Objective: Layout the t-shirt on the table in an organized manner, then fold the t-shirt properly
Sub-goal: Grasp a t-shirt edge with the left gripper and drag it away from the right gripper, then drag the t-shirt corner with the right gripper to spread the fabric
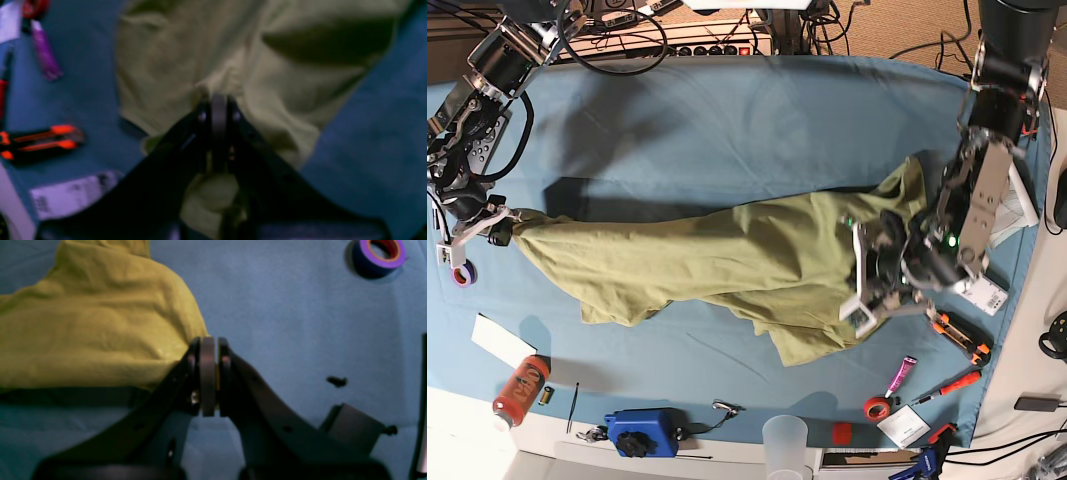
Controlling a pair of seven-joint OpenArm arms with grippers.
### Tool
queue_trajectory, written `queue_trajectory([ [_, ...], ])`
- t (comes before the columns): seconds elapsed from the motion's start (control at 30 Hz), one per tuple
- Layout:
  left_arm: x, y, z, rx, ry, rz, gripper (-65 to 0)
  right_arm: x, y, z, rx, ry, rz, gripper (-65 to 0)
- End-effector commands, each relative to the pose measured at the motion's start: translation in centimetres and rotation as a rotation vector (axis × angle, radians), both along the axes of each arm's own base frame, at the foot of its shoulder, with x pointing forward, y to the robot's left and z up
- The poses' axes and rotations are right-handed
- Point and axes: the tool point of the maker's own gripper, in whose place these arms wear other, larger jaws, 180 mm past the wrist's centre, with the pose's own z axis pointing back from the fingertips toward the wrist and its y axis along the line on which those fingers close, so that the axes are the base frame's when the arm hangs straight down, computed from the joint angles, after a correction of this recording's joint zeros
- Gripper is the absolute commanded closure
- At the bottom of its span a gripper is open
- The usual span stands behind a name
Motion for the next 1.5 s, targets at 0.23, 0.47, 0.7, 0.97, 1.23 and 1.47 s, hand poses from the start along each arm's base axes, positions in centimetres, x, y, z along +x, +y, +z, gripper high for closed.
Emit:
queue_trajectory([
  [0.23,-5.7,1.1,3.0,-0.113,-0.086,0.052,0.0,0.6,-0.7,1.7,-0.033,-0.043,0.001,0.0],
  [0.47,-13.1,-0.5,1.9,-0.213,0.018,0.016,0.0,0.0,-0.5,1.1,-0.036,0.007,0.019,-19.1],
  [0.7,-18.9,-1.6,-1.2,-0.238,0.191,-0.043,0.0,0.6,0.2,1.7,0.007,-0.039,0.036,-19.8],
  [0.97,-22.2,-1.9,-2.5,-0.233,0.266,-0.092,0.0,3.2,0.8,4.4,-0.018,-0.186,0.054,-19.7],
  [1.23,-21.9,-2.1,-2.2,-0.252,0.249,-0.090,0.0,9.5,6.9,4.0,-0.225,-0.143,0.253,-19.7],
  [1.47,-21.9,-2.1,-2.2,-0.252,0.248,-0.091,0.0,14.9,9.2,2.6,-0.250,-0.055,0.303,-19.7],
])
